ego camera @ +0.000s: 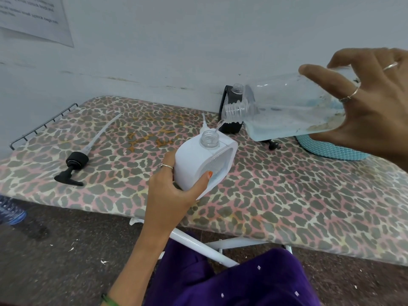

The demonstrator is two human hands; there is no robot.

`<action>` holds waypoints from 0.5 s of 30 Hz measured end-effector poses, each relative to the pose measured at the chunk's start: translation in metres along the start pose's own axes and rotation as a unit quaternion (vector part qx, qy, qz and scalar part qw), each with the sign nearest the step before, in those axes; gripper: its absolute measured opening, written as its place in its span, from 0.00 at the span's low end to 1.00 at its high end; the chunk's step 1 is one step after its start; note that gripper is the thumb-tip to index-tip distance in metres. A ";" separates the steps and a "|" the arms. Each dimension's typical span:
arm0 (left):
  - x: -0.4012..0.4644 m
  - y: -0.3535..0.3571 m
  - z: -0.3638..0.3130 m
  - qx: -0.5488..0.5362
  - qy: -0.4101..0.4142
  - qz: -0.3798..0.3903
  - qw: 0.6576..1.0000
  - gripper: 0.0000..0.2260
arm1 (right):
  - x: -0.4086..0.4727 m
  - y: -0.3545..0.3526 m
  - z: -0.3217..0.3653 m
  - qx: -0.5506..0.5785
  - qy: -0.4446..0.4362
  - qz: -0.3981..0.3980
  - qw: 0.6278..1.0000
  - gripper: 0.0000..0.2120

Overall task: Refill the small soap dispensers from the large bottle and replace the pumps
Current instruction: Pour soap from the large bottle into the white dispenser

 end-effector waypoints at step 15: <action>-0.001 0.000 0.000 -0.005 -0.008 0.000 1.000 0.22 | 0.000 -0.001 0.001 -0.016 0.000 -0.004 1.000 0.33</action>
Point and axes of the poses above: each hand's wrist, its own x-axis towards the middle knuckle, its own y-axis out of the palm, z = x × y, the point moved 1 cm from there along x, towards the middle knuckle, and after that the axes turned 1 degree about -x, right-handed, at the moved point
